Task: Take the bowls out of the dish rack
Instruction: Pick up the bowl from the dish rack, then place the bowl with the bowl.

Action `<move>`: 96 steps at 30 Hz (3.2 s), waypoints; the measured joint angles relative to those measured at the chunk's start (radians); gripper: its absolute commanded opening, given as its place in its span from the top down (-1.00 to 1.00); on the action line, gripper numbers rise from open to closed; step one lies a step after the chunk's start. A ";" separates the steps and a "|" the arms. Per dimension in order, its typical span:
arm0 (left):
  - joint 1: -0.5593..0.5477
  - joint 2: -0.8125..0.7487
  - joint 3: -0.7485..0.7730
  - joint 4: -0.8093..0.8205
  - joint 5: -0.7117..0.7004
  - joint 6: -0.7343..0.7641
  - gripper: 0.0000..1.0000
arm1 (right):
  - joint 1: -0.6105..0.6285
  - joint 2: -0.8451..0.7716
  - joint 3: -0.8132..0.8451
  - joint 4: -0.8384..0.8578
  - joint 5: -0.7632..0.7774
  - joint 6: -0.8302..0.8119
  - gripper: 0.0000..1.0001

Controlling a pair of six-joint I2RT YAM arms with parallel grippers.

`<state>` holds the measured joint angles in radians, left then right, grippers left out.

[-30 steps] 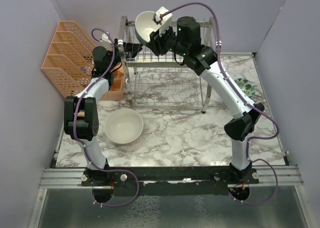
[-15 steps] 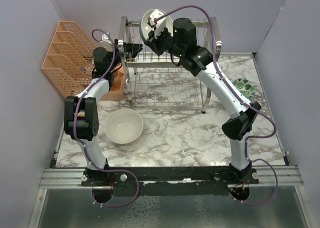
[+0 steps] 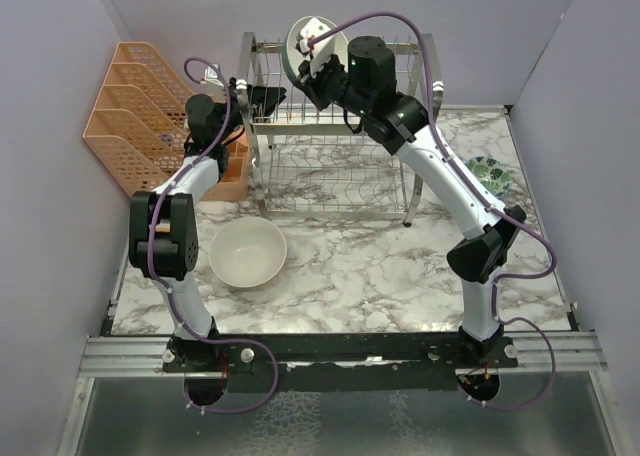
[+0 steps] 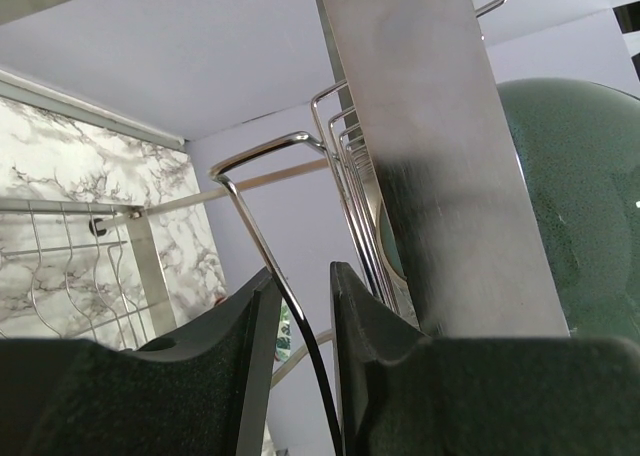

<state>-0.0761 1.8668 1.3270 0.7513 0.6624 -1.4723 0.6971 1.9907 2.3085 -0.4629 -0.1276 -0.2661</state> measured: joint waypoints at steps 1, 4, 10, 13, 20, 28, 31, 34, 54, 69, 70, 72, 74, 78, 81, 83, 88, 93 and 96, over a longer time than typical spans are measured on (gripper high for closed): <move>0.000 0.000 0.000 0.000 0.000 0.000 0.40 | 0.002 -0.001 0.000 0.000 0.007 -0.001 0.98; 0.000 0.000 0.001 -0.003 0.000 0.005 0.29 | 0.002 -0.003 0.006 -0.001 0.033 0.000 0.98; 0.000 0.002 -0.001 -0.013 -0.002 0.006 0.24 | 0.002 -0.009 0.023 -0.011 0.087 0.017 0.98; 0.000 0.002 -0.001 -0.018 -0.002 0.014 0.19 | 0.001 -0.026 0.023 -0.011 0.111 0.026 0.98; 0.001 0.002 0.015 -0.080 -0.001 0.058 0.00 | -0.024 -0.050 0.034 -0.011 0.164 0.034 0.98; 0.004 0.002 0.016 -0.132 0.000 0.100 -0.30 | -0.029 -0.074 0.042 -0.011 0.171 0.052 0.98; 0.005 0.002 0.015 -0.144 0.000 0.108 -0.41 | -0.029 -0.089 0.043 -0.012 0.164 0.063 0.98; 0.007 0.002 0.012 -0.157 0.000 0.114 -0.50 | -0.029 -0.107 0.043 -0.018 0.148 0.082 0.98; 0.010 0.001 0.005 -0.166 -0.001 0.121 -0.59 | -0.030 -0.384 -0.016 -0.124 -0.318 0.379 0.98; 0.008 -0.062 -0.055 -0.204 -0.023 0.145 -0.59 | -0.030 -0.536 -0.221 -0.130 -0.607 0.539 0.98; 0.008 -0.068 -0.061 -0.204 -0.023 0.146 -0.59 | -0.030 -0.541 -0.237 -0.139 -0.611 0.539 0.98; 0.008 -0.080 -0.074 -0.206 -0.024 0.149 -0.59 | -0.030 -0.552 -0.272 -0.172 -0.615 0.537 0.98; 0.008 -0.087 -0.079 -0.216 -0.023 0.154 -0.59 | -0.030 -0.572 -0.317 -0.190 -0.617 0.532 0.98; 0.008 -0.096 -0.078 -0.238 -0.024 0.166 -0.59 | -0.030 -0.605 -0.388 -0.211 -0.623 0.528 0.98; 0.008 -0.098 -0.078 -0.246 -0.024 0.167 -0.59 | -0.030 -0.623 -0.426 -0.215 -0.630 0.526 0.98; 0.008 -0.099 -0.078 -0.248 -0.024 0.167 -0.59 | -0.030 -0.635 -0.455 -0.214 -0.637 0.523 0.98; 0.008 -0.100 -0.078 -0.250 -0.024 0.167 -0.60 | -0.024 -0.645 -0.528 -0.211 -0.643 0.518 0.98; 0.008 -0.101 -0.081 -0.251 -0.025 0.168 -0.59 | -0.006 -0.645 -0.600 -0.225 -0.608 0.484 0.98; 0.008 -0.108 -0.089 -0.250 -0.024 0.171 -0.60 | 0.024 -0.642 -0.626 -0.228 -0.566 0.461 0.98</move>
<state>-0.0677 1.7588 1.2381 0.5014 0.6380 -1.3010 0.7216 1.3487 1.6825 -0.6910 -0.6933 0.1951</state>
